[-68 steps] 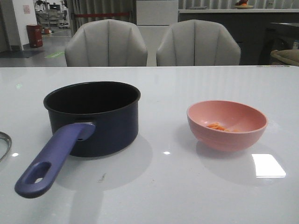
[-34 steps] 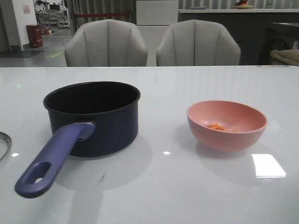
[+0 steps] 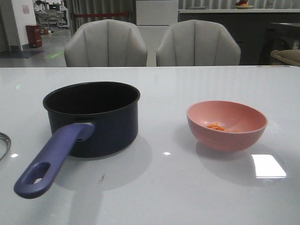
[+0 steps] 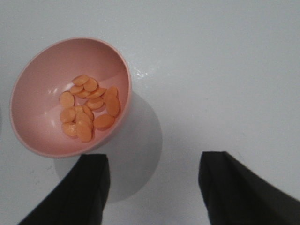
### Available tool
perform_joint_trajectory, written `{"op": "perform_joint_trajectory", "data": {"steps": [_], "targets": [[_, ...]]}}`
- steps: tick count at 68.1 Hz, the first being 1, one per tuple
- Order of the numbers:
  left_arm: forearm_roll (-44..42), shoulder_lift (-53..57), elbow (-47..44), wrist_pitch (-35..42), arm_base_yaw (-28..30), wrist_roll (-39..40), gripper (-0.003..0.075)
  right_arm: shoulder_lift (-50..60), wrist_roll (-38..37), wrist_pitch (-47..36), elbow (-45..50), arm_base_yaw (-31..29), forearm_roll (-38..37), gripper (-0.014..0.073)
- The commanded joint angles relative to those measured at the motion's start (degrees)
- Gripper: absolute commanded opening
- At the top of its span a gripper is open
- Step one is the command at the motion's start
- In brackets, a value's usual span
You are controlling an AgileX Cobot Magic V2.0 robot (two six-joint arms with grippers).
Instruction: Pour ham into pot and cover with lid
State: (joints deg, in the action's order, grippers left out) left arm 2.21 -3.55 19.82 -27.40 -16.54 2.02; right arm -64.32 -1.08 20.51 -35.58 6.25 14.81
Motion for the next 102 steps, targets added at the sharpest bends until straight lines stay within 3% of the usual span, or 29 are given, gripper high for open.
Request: {"op": "perform_joint_trajectory", "data": {"steps": [1,27,32,44,60,70,76,90,102], "targets": [[0.5,-0.6,1.4,4.5,-0.4,0.0,0.0617,-7.0,-0.1,-3.5,-6.3,1.1,1.3,0.0526],[0.5,-0.6,1.4,4.5,-0.4,0.0,0.0617,-29.2,0.3,-2.9,-20.2,3.9,1.3,0.0505],[0.5,-0.6,1.4,4.5,-0.4,0.0,0.0617,-31.6,0.3,-1.6,-22.2,3.9,1.5,0.0424],[0.5,-0.6,1.4,4.5,-0.4,0.0,0.0617,-33.0,0.3,1.4,-25.8,3.9,2.4,0.012],[0.5,-0.6,1.4,4.5,-0.4,0.0,0.0617,-31.5,0.3,2.4,-30.7,3.9,2.5,0.0138],[0.5,-0.6,1.4,4.5,-0.4,0.0,0.0617,-31.1,0.4,1.4,-34.0,3.9,6.9,0.0138],[0.5,-0.6,1.4,4.5,-0.4,0.0,0.0617,-31.1,3.6,2.7,-37.3,4.9,6.8,0.0138],[0.5,-0.6,1.4,4.5,-0.4,0.0,0.0617,-31.2,8.4,4.9,-46.7,13.4,5.6,0.0138],[0.5,-0.6,1.4,4.5,-0.4,0.0,0.0617,-32.2,8.4,2.2,-51.2,21.3,-1.4,0.0138]]}}
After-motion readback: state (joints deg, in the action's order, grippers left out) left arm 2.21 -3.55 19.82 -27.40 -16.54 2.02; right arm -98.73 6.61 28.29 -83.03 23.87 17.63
